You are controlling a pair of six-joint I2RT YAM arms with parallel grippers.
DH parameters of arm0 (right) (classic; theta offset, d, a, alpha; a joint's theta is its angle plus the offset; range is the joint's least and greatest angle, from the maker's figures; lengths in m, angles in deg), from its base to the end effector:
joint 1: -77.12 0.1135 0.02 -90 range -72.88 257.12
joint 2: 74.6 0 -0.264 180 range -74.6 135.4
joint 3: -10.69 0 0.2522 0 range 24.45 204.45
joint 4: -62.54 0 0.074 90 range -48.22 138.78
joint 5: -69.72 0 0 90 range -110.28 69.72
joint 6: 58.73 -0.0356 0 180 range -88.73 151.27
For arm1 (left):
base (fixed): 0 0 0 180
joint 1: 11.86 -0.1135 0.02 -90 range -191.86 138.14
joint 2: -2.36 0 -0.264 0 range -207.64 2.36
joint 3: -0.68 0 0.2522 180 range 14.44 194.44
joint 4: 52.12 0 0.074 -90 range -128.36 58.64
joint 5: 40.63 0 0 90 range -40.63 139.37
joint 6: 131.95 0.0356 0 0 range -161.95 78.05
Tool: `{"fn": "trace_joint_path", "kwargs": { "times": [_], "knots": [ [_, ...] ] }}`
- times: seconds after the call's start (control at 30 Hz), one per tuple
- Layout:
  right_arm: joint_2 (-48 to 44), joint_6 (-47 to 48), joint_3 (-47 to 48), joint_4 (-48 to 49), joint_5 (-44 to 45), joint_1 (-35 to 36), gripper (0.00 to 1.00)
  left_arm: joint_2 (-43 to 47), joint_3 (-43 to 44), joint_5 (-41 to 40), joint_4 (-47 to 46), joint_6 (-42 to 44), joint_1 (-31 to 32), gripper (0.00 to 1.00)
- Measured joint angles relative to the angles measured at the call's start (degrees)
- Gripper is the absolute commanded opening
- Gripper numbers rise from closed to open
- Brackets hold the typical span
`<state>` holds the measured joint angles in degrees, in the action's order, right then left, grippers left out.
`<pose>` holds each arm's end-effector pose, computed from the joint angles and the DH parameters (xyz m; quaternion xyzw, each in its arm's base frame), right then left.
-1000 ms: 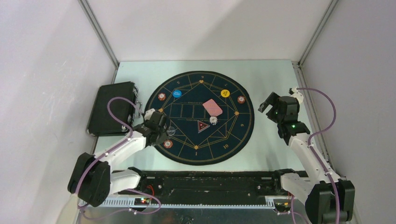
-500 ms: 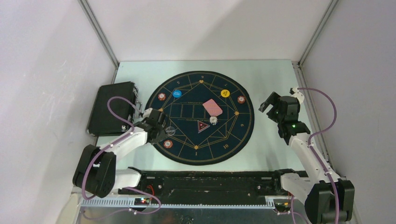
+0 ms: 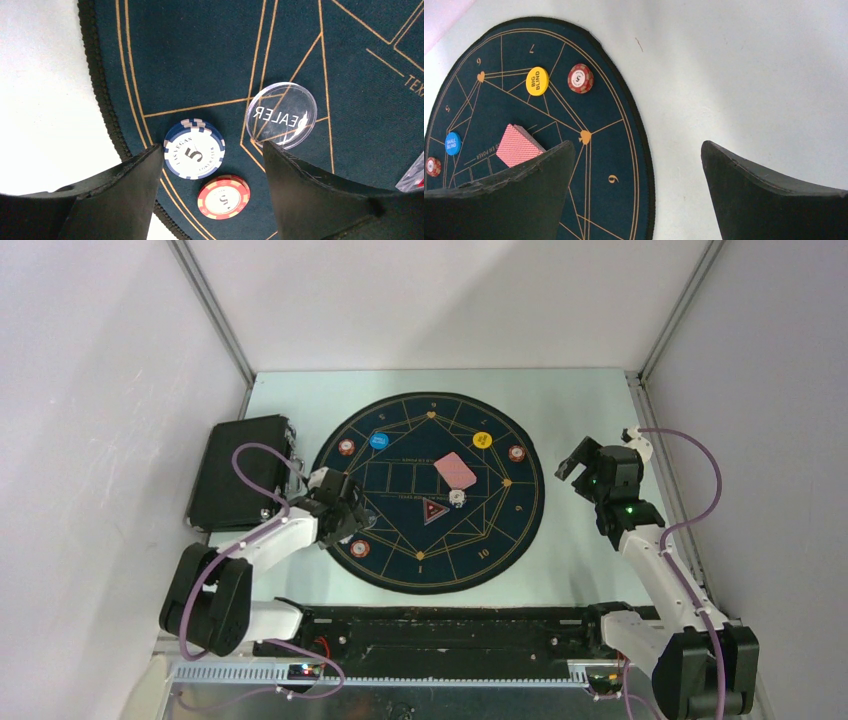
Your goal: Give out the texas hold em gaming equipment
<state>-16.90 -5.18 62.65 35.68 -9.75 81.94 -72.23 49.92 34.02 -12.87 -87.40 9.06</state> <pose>0.2215 0.0121 0.2527 0.2804 0.8284 0.0932 0.4759 0.2128 -0.0713 0.1622 -0.2341 0.9385 -0.0102 0.2537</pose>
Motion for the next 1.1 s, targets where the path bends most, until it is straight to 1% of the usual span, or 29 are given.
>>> {"fn": "trace_joint_path", "kwargs": {
  "times": [0.13,0.2,0.23,0.3,0.4,0.47,0.53,0.6,0.67,0.8,0.9,1.1],
  "knots": [
    [-0.1,0.0,0.0,0.0,0.0,0.0,1.0,0.7,0.0,0.1,0.4,0.0,0.0,0.85],
    [-0.3,0.0,0.0,0.0,0.0,0.0,1.0,1.7,0.3,-0.2,2.1,0.0,-0.1,0.92],
    [-0.4,0.0,0.0,0.0,0.0,0.0,1.0,2.6,0.7,-0.5,3.3,0.1,-0.1,0.97],
    [-0.7,0.0,0.0,0.0,0.0,0.0,1.0,5.0,1.9,-1.0,5.4,0.6,-0.1,0.99],
    [-1.4,0.2,0.0,-0.1,-0.2,0.0,1.0,8.9,5.6,-1.7,8.0,1.6,0.7,1.0],
    [-1.7,0.4,0.0,0.0,-0.8,-0.1,1.0,10.4,9.9,-2.5,8.5,3.4,3.0,1.0],
    [-1.7,0.5,0.0,0.0,-1.6,-0.1,1.0,10.0,14.1,-3.0,7.9,5.6,7.3,1.0],
    [-1.7,0.8,0.0,0.0,-2.5,-0.1,1.0,7.5,18.6,-2.5,6.4,8.0,12.5,1.0],
    [-1.6,0.9,0.0,0.0,-3.3,-0.2,1.0,2.5,23.7,-2.0,5.0,10.3,16.7,1.0],
    [-1.6,1.0,0.0,0.0,-4.8,-0.5,1.0,-9.7,33.0,-0.8,3.6,14.3,22.1,1.0],
    [-1.6,1.0,0.0,0.0,-5.0,-0.7,1.0,-16.9,37.4,1.0,3.1,15.9,23.7,1.0],
    [-1.6,1.1,0.0,0.0,-5.4,-0.8,1.0,-27.4,43.4,5.4,3.3,16.6,24.0,0.98]
  ]
}}
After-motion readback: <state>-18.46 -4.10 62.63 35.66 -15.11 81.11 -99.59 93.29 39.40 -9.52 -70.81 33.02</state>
